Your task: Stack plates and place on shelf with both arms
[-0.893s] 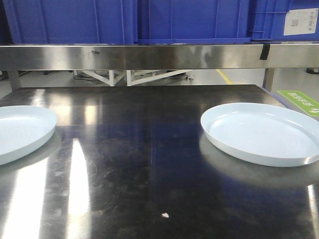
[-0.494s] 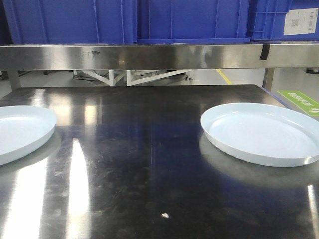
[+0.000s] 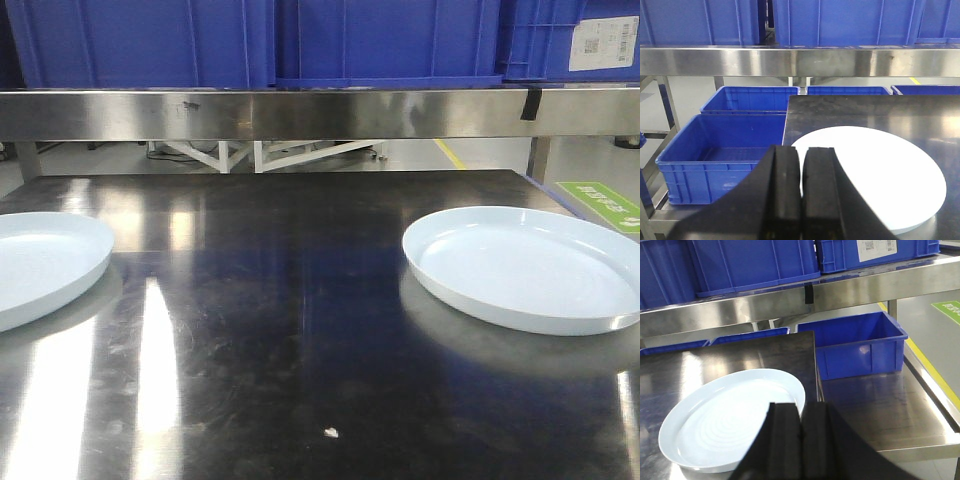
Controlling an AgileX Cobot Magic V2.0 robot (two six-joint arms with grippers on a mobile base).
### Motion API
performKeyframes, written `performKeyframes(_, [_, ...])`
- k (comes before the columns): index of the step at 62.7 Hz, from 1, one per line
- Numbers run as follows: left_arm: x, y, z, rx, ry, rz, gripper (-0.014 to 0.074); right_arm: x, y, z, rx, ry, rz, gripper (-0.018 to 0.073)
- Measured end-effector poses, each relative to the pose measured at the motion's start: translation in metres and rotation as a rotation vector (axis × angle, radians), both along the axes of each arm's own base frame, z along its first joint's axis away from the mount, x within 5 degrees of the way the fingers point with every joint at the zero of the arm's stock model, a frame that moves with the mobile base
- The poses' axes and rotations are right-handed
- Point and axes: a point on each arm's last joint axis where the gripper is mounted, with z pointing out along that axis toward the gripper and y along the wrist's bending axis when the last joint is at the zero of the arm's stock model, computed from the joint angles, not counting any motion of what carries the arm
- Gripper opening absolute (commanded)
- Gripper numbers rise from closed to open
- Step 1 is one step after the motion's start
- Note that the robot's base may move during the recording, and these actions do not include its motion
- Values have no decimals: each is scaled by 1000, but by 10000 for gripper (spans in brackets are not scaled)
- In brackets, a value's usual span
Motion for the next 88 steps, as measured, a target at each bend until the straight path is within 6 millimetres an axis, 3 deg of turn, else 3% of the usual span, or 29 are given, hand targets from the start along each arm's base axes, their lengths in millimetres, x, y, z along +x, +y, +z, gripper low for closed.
performKeyframes(18, [-1,0,8,0,10,1,87,0,0,0,0,0,0,55])
performKeyframes(24, [-2,0,47,1,2,3,87,0,0,0,0,0,0,55])
performKeyframes(32, [5,2,120,26,46,15,87,0,0,0,0,0,0,55])
performKeyframes(44, [47,5,192,58,243,42,87,0,0,0,0,0,0,55])
performKeyframes(51, [75,5,198,58,347,44,87,0,0,0,0,0,0,55])
performKeyframes(60, [96,5,193,56,427,42,87,0,0,0,0,0,0,55])
performKeyframes(88, [102,2,190,5,454,18,87,0,0,0,0,0,0,55])
